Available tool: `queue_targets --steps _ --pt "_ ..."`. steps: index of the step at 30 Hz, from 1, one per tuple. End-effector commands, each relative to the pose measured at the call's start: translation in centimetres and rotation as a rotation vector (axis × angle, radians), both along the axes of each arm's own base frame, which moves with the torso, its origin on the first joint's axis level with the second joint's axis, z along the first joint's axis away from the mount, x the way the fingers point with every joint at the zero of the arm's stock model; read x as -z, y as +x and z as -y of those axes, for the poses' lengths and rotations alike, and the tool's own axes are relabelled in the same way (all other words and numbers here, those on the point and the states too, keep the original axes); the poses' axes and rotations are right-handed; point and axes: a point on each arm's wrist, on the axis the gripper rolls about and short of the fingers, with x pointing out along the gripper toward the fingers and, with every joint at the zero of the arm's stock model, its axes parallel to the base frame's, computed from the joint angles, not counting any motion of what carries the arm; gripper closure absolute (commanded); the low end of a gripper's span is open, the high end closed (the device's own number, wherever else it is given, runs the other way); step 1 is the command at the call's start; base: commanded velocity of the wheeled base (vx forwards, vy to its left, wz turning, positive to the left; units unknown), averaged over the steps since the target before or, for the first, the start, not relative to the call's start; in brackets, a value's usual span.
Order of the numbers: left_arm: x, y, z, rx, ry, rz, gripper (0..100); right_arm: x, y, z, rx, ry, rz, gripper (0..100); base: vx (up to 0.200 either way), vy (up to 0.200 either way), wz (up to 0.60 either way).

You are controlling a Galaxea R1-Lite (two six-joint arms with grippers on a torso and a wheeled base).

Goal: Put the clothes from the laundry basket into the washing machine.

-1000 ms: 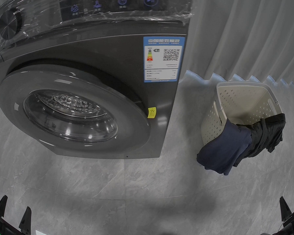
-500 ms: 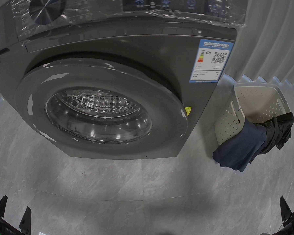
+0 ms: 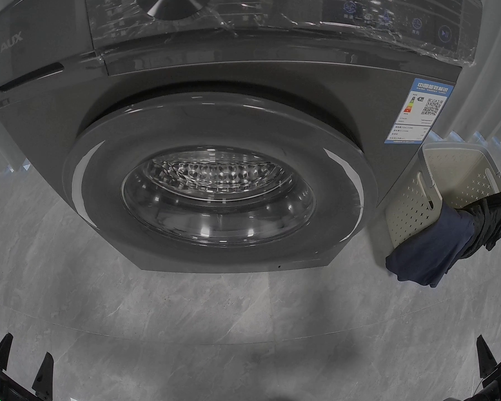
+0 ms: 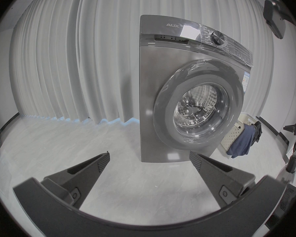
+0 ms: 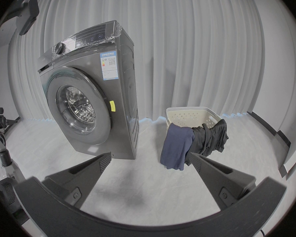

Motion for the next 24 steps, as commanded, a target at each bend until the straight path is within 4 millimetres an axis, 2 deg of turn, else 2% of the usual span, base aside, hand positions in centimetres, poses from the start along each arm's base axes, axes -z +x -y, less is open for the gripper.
queue_targets --steps 1,8,24 --pt "0.47 0.03 0.00 0.001 0.000 -0.004 0 0.48 0.00 0.00 0.000 -0.001 0.000 0 0.000 0.000 0.00" --pt "0.47 0.03 0.00 0.001 -0.002 -0.004 0 0.48 0.00 0.00 0.000 -0.001 0.000 0 0.000 0.171 0.00" --pt "0.47 0.03 0.00 0.001 -0.002 -0.004 0 0.48 0.00 0.00 0.001 -0.003 0.001 0 0.000 0.000 0.00"
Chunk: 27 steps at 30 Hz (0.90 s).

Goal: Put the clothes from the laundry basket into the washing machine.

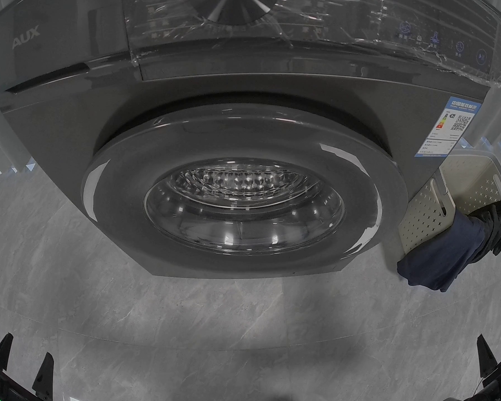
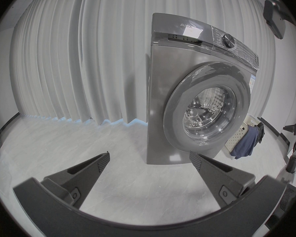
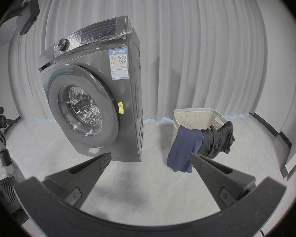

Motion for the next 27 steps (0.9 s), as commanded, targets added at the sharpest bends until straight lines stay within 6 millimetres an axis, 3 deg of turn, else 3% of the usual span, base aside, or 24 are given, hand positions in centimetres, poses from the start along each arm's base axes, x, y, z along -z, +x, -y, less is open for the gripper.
queue_targets --steps 1,23,27 --pt "0.47 0.03 0.00 -0.001 -0.002 -0.004 0 0.48 0.00 0.00 -0.001 -0.003 0.000 0 0.000 0.000 0.00" --pt "0.47 0.03 0.00 0.000 0.000 -0.004 0 0.48 0.00 0.03 0.008 0.003 0.000 0 0.000 0.000 0.08" --pt "0.47 0.03 0.00 0.000 0.001 -0.004 0 0.48 0.00 0.03 0.008 0.003 0.000 0 0.200 0.000 0.00"
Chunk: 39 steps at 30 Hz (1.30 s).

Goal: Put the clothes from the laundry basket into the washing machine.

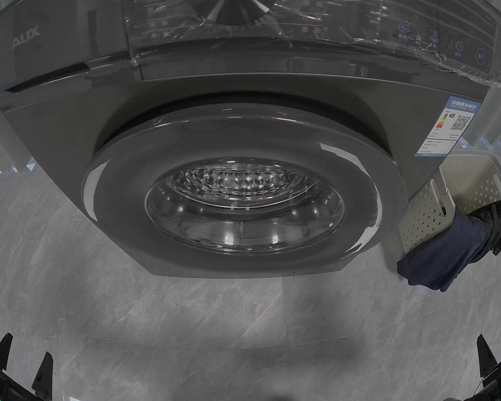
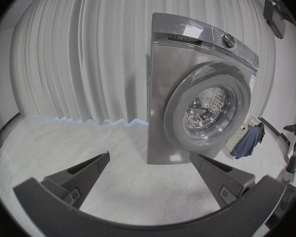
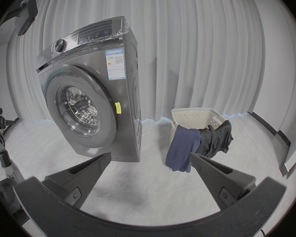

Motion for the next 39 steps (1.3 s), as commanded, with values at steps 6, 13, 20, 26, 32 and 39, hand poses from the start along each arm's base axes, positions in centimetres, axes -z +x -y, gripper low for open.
queue_targets --steps 6,13,20,26,32,39 --pt "0.47 0.03 0.00 0.000 -0.001 -0.004 0 0.48 0.00 0.00 0.001 -0.001 0.000 0 0.167 0.000 0.00" --pt "0.47 0.03 0.00 0.000 -0.001 -0.004 0 0.48 0.00 0.00 0.000 0.002 0.000 0 0.000 0.000 0.00" --pt "0.47 0.03 0.00 0.000 -0.002 -0.004 0 0.48 0.00 0.02 0.015 -0.002 0.000 0 0.000 0.000 0.17" --pt "0.47 0.03 0.00 0.000 -0.001 -0.004 0 0.48 0.00 0.02 0.010 0.001 0.000 0 0.000 0.000 0.10" --pt "0.47 0.03 0.00 0.000 -0.001 -0.004 0 0.48 0.00 0.02 0.010 -0.001 0.000 0 0.100 0.000 0.00" --pt "0.47 0.03 0.00 0.000 -0.001 -0.004 0 0.48 0.00 0.02 0.010 0.001 0.000 0 0.000 0.000 0.00"
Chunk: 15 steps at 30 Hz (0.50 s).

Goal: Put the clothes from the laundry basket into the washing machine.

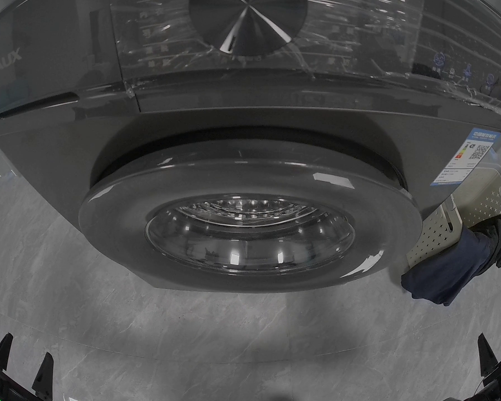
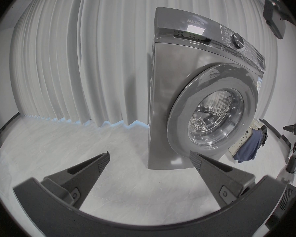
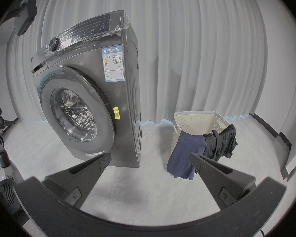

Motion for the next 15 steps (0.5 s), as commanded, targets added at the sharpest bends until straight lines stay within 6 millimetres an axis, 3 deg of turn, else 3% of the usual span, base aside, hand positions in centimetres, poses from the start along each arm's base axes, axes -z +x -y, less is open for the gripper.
queue_targets --steps 1,11,13,14,15 --pt "0.5 0.0 0.0 0.000 0.001 -0.004 0 0.5 0.0 0.0 0.001 -0.001 0.000 0 0.000 0.000 0.00" --pt "0.5 0.0 0.0 0.000 0.001 -0.004 0 0.5 0.0 0.0 -0.009 -0.013 0.002 0 0.000 0.000 0.00" --pt "0.5 0.0 0.0 0.000 0.001 -0.004 0 -0.4 -0.2 -0.1 -0.019 -0.028 0.049 0 0.000 0.000 0.00" --pt "0.5 0.0 0.0 0.000 0.001 -0.004 0 -3.6 -1.3 -0.1 -0.046 -0.019 0.180 0 0.000 0.000 0.00" --pt "0.5 0.0 0.0 0.000 0.001 -0.004 0 -3.6 -1.3 -0.1 -0.046 -0.019 0.180 0 0.000 0.000 0.00"
